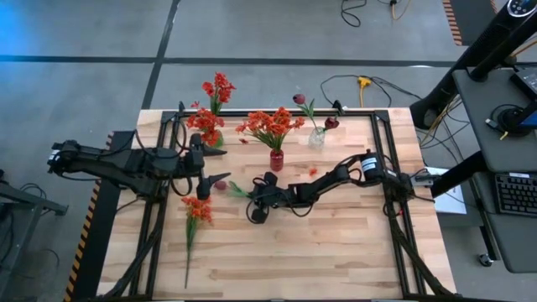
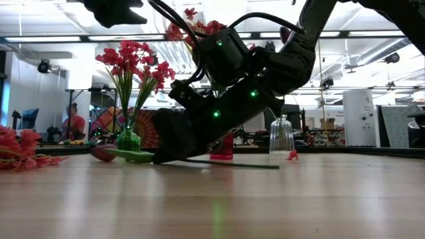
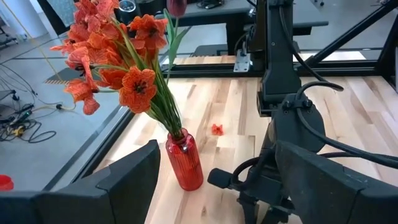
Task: Sort flowers into vase by color
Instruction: Put the red flower into the transparent vase
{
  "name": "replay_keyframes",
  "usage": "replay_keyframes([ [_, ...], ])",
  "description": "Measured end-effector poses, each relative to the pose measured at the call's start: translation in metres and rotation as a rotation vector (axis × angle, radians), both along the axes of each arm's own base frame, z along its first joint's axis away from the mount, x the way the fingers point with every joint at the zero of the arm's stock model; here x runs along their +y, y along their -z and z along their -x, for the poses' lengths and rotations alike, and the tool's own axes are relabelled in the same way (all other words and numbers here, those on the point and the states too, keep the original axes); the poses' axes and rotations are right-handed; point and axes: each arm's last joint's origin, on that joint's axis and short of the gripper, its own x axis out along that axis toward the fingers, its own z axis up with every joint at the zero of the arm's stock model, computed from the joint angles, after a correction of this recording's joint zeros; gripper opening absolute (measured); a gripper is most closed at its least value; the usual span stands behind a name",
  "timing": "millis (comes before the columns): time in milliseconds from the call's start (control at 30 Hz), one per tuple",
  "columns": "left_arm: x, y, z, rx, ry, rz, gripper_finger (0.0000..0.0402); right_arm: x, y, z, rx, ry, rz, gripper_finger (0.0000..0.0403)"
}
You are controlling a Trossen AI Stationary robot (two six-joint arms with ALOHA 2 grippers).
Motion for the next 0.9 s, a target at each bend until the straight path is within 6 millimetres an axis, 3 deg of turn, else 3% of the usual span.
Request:
replay_keyframes([
  [200, 0.0, 0.0, 0.001, 0.004, 0.0, 0.001, 0.03, 0.0, -0.01, 0.001, 0.0, 0.003, -0.009, 0.0018],
  [433, 0.0, 0.002, 0.002, 0.02, -0.001, 0.001, 0.03, 0.011, -0.053, 0.016, 0.061, -0.024, -0.002, 0.0018],
  [633, 0.001, -0.002, 0.009, -0.004, -0.009, 0.029, 0.03, 0.02, -0.077, 0.052, 0.007, -0.049, -0.002, 0.0018],
  [900, 0.003, -0.007, 0.02, -0.037, -0.013, 0.056, 0.03, 0.031, -0.105, 0.108, -0.372, -0.134, 0.065, 0.0018],
])
